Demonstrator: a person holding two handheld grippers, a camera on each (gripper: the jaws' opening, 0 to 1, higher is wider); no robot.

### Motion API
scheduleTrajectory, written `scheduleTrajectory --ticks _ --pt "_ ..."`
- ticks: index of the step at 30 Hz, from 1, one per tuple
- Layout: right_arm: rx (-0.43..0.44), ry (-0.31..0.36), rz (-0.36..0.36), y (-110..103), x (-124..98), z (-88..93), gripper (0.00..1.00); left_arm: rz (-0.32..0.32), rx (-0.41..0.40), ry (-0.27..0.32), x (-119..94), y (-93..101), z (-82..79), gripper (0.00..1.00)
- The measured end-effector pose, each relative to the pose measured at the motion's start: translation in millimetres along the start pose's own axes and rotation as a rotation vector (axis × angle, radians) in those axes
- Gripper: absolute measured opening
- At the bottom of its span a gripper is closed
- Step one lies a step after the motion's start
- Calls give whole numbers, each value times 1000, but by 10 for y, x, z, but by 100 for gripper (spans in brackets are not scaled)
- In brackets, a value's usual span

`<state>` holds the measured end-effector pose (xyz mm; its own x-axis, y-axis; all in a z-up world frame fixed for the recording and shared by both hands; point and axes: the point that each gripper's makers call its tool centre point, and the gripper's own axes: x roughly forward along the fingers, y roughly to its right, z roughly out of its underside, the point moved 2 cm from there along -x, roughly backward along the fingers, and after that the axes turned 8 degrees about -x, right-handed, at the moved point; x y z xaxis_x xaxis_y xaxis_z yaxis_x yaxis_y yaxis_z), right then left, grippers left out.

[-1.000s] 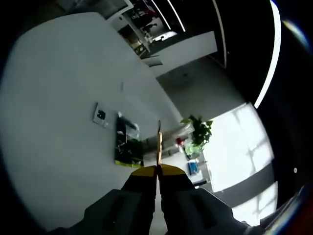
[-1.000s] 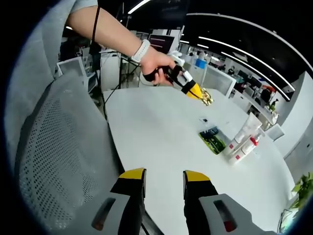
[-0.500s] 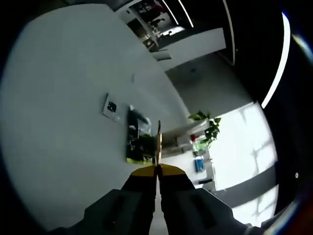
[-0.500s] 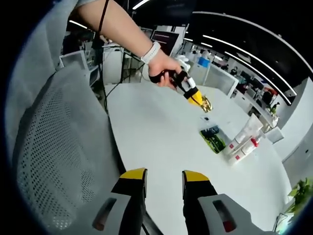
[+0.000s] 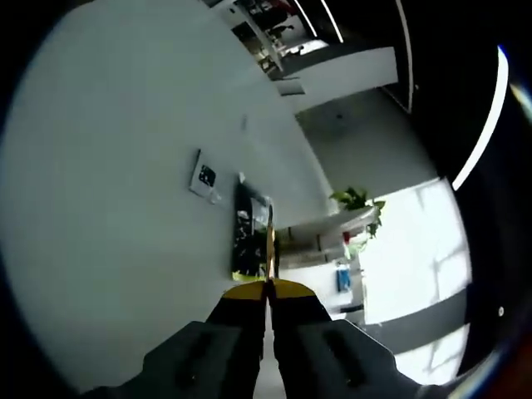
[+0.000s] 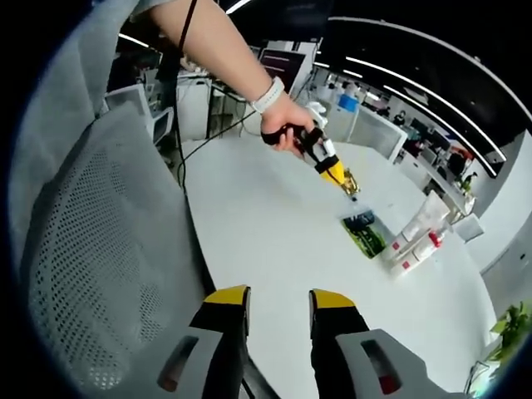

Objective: Arrange the skincare products in the storage area until every visible bottle or jar stands upright without overlapping.

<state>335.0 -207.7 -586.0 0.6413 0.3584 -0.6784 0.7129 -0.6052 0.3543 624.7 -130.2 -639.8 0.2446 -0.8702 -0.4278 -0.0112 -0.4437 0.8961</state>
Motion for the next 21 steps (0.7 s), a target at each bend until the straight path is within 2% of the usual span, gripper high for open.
scheduleTrajectory --ticks 7,14,21 --pt "5 -15 -1 0 10 33 22 -55 2 -36 105 -154 -68 0" --pt "1 -32 -17 -24 27 58 21 -84 -25 -72 242 -284 -75 0" --pt "10 -42 -25 -30 38 77 21 -101 -45 -100 291 -404 -78 0"
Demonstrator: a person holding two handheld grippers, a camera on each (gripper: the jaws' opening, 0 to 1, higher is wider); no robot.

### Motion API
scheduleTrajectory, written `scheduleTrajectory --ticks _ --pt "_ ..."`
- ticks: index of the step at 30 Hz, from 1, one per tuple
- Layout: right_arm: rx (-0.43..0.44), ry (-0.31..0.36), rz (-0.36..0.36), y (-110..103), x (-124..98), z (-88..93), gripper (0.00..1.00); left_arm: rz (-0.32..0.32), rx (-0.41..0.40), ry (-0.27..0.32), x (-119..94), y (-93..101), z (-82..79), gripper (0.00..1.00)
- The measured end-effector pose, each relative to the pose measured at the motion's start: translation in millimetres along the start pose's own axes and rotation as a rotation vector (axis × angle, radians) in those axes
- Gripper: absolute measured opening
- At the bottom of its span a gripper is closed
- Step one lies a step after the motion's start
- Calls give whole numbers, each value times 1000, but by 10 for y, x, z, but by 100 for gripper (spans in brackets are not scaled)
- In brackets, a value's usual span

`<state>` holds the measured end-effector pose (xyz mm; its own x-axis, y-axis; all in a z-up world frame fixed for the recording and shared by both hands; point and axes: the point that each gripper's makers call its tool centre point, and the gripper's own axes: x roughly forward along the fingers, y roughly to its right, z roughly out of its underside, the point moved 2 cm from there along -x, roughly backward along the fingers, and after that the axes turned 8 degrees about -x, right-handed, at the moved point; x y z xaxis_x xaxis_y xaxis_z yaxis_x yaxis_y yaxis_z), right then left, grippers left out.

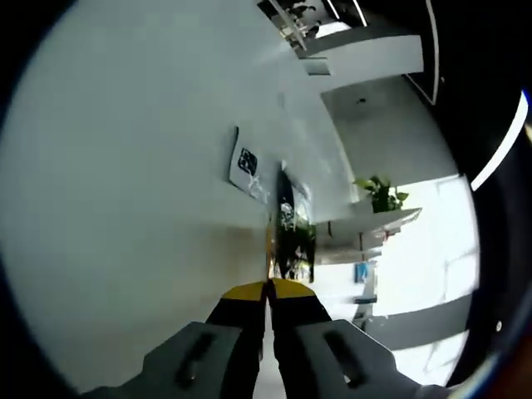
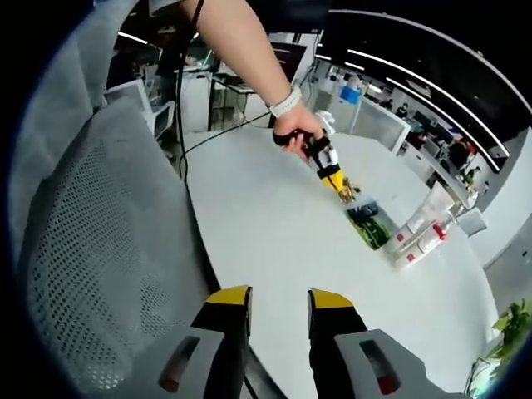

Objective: Arrange the skincare products in the storage area until every visible bottle or jar stands upright without overlapping.

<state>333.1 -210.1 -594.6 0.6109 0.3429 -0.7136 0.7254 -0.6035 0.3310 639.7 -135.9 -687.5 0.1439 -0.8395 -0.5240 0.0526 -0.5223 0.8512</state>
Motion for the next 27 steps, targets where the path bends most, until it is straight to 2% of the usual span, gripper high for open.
scheduleTrajectory --ticks 5,16,19,27 --pt "-2 -6 -5 -10 8 11 21 14 -12 -19 47 6 7 0" --pt "2 -17 -8 -11 16 30 20 -47 5 -17 60 -134 -77 1" --pt "0 -20 -14 -21 21 33 20 -61 -11 -42 62 -134 -51 2" --pt "-3 -22 -15 -26 21 39 19 -84 -1 -52 62 -104 -80 5"
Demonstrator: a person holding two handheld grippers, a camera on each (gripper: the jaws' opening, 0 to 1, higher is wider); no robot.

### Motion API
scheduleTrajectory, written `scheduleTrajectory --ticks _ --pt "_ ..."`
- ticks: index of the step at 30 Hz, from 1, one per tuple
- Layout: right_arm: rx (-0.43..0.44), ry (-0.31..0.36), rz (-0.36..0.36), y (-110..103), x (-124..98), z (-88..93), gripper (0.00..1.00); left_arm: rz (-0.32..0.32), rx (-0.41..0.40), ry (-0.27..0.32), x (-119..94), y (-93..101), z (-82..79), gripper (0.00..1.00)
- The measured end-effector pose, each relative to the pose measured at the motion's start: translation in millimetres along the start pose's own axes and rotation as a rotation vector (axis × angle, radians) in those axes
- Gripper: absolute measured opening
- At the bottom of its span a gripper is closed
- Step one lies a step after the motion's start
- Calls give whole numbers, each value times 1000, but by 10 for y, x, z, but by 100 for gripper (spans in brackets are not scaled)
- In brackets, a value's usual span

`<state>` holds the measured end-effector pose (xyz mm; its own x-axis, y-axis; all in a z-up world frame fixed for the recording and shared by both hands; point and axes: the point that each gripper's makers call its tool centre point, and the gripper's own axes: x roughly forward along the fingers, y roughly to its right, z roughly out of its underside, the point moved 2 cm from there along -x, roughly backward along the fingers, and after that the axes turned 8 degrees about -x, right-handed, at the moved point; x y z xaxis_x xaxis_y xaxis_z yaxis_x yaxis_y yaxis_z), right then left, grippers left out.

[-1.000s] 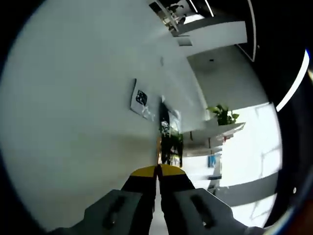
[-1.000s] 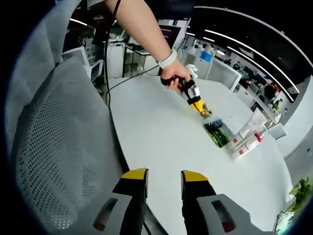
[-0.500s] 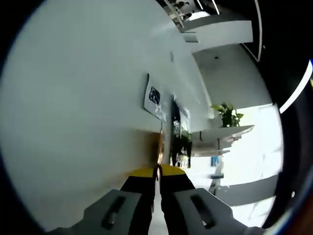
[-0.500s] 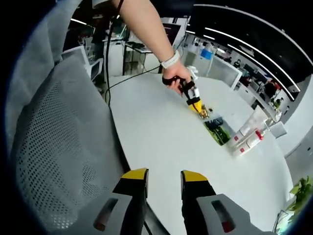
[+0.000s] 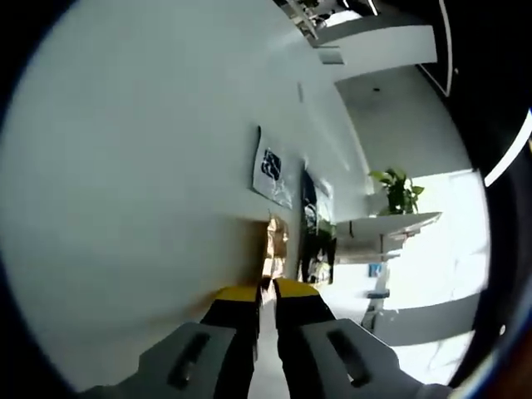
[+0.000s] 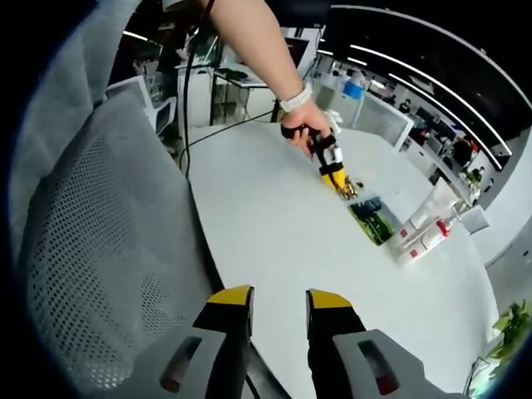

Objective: Arrange the skincare products in the storage area until every visible bottle or jar stands upright without overlapping.

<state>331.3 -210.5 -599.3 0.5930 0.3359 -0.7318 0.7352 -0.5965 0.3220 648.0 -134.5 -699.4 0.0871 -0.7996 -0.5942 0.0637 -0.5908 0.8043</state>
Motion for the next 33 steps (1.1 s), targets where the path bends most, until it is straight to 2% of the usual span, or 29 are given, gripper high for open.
scheduleTrajectory --ticks 7,10,16,21,28,33 --pt "-2 1 -1 -3 -3 -2 19 -4 -1 -10 -10 35 -23 11" --pt "-1 7 -4 -11 -5 -13 19 22 -41 -32 -18 90 -11 17" --pt "-9 3 -5 -16 -5 -10 19 -20 -6 -58 -60 104 -10 23" --pt "-11 2 -3 -13 -8 -10 18 -61 70 -59 -91 115 15 27" --pt "-20 5 -1 -16 -13 -17 18 -161 219 -69 -186 65 3 31" --pt "-21 7 1 -14 -15 -21 18 -168 275 -54 -228 102 -33 33"
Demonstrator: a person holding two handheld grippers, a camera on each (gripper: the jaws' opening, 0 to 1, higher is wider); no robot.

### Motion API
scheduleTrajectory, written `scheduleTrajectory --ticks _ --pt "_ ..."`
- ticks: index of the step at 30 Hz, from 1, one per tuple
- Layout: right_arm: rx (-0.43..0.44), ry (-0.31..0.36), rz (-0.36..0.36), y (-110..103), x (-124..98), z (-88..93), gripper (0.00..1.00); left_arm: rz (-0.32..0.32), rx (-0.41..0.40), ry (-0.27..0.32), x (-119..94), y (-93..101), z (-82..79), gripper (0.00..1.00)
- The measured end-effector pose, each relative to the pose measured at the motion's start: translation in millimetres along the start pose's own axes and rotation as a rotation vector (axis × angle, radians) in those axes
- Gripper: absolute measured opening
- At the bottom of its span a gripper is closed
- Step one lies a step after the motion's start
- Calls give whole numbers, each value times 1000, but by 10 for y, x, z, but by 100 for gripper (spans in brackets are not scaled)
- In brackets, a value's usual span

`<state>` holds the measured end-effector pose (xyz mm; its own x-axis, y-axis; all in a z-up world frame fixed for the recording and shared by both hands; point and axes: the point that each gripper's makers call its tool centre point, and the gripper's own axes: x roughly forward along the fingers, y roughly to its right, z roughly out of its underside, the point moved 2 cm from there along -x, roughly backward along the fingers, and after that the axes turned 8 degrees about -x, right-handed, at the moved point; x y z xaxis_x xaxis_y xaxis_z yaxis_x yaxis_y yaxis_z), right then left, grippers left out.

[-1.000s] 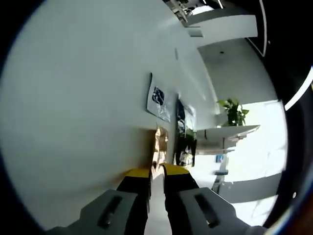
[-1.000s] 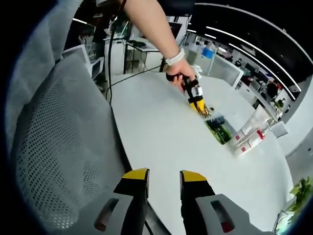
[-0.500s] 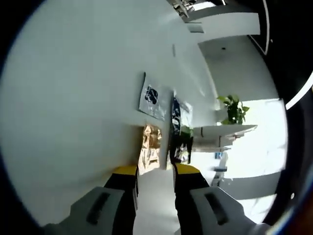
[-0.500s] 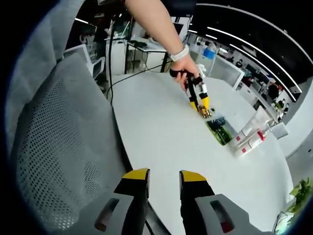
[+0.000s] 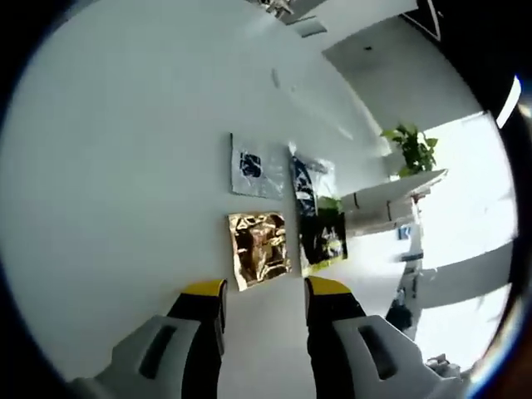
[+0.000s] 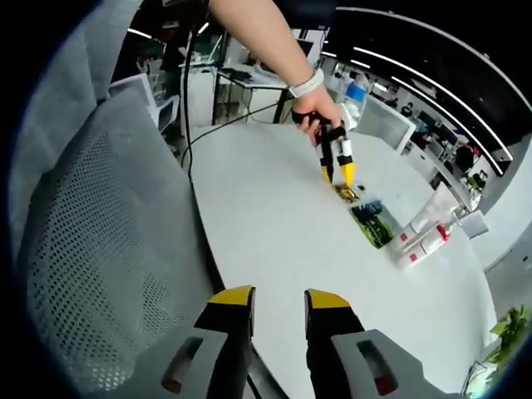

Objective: Arrange the skincare products in the storage area until every visible bottle or jar stands upright without overlapping.

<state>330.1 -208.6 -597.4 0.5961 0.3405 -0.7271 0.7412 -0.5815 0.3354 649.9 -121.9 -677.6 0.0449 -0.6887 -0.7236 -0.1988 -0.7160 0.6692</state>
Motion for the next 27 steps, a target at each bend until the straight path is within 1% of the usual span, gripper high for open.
scheduleTrajectory --ticks 2,3,5,6,7,8,10,13,16,20,23,27 --pt "0 0 -1 -2 1 1 18 -6 42 19 5 3 -38 34" --pt "-1 0 -1 -3 0 2 18 -14 50 17 9 -4 -41 34" --pt "-1 0 -3 -6 2 1 18 -16 127 14 39 0 -41 34" --pt "-2 -2 -4 -7 2 4 18 -21 151 9 49 2 -30 34" --pt "-2 -2 -3 -6 1 4 18 -33 171 -2 57 -2 -10 35" --pt "0 -1 -3 -6 1 2 18 -52 212 -10 74 -18 3 36" --pt "0 -1 -4 -6 1 2 17 -74 262 -8 90 -34 -11 34" --pt "-1 -4 -9 -15 4 8 17 -71 291 -9 120 -15 -33 33" --pt "0 -5 -9 -15 5 9 17 -79 315 -8 142 -45 -135 32" --pt "2 -12 -9 -13 7 23 17 -89 338 1 174 -56 -193 33" --pt "3 -14 -10 -15 9 28 16 -89 360 4 189 -40 -217 36" --pt "1 -18 -13 -19 13 34 16 -99 384 -4 234 -56 -246 36"
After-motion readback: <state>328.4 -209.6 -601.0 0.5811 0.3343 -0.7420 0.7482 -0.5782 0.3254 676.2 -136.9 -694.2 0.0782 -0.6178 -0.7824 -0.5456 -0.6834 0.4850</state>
